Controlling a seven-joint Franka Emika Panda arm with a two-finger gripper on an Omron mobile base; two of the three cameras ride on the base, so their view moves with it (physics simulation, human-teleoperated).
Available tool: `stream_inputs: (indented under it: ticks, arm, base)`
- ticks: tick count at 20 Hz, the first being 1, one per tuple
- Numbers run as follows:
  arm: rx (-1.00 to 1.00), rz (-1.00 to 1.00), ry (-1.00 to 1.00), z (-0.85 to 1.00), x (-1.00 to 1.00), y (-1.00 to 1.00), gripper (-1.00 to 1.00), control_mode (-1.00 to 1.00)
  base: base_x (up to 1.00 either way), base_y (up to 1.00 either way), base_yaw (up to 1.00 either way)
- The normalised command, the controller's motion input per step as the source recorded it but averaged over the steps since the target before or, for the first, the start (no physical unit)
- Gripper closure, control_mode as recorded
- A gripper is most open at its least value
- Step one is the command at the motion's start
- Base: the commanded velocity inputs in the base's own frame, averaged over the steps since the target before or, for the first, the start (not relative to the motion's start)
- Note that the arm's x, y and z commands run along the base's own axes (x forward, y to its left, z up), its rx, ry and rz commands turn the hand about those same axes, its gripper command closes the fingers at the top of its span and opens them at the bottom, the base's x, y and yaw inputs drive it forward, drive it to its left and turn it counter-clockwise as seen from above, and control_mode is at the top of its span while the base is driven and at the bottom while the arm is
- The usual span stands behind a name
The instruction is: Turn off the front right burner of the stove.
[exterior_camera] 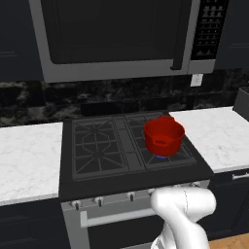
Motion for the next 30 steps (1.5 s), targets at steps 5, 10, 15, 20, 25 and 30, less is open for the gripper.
stream_inputs:
  ticks: [5, 10, 15, 20, 25, 30]
  arm:
    - [-0.23, 0.41, -0.69, -0.53, -0.36, -0.30, -1.00, -1.00]
    - [-0.46, 0.41, -0.49, -0.86, -0.06, 0.00, -1.00, -1.00]
    - [-0.36, 0.16, -0.23, -0.82, 0.15, 0.03, -1.00, -1.00]
    - [-0.06, -0.02, -0.21, -0.52, 0.41, 0.10, -1.00, -1.00]
    - [0.05, -0.20, -0.21, -0.13, 0.36, 0.35, -1.00, -1.00]
    - [0.24, -0.12, -0.02, -0.08, 0.06, 0.61, -1.00, -1.00]
  base:
    - [0.00, 0.00, 0.00]
    - [0.00, 0.00, 0.00]
    - [0.00, 0.00, 0.00]
    - [0.00, 0.00, 0.00]
    - [0.00, 0.00, 0.00]
    - [0.00, 0.00, 0.00]
